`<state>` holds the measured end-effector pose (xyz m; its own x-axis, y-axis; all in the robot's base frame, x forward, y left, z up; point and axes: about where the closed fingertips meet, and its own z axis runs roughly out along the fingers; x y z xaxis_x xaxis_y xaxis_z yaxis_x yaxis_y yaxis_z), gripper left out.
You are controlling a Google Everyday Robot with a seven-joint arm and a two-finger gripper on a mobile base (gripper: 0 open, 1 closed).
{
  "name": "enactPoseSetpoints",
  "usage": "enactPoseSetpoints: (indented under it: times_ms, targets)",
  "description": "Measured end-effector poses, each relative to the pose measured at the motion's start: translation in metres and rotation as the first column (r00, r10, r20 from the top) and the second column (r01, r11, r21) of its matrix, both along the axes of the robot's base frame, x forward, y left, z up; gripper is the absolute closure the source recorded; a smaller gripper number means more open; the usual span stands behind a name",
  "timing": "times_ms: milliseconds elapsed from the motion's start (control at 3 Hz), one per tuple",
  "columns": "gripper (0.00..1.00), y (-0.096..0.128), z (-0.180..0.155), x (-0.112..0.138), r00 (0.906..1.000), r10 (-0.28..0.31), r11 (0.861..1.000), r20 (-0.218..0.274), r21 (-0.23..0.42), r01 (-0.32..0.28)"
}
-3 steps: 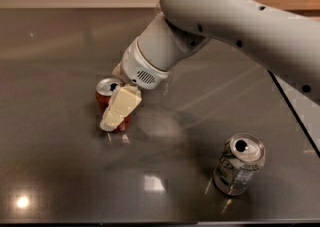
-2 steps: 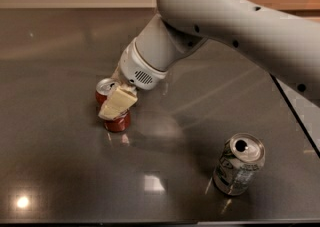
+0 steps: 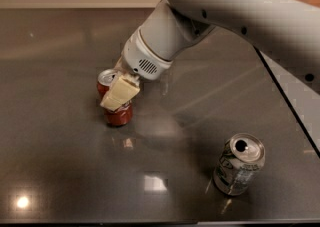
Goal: Pick coke can
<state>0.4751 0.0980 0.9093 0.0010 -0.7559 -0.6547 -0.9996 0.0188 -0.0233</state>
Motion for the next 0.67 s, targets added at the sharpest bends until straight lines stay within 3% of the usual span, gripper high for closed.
enactPoseSetpoints:
  times_ms: [333,667]
  targets:
    - [1.0,-0.012,0.026,0.005,1.0,-0.001,1.0,0.003,0.012,0.001]
    - [1.0,-0.024,0.049,0.01,1.0,0.004,1.0,0.0,0.018,-0.004]
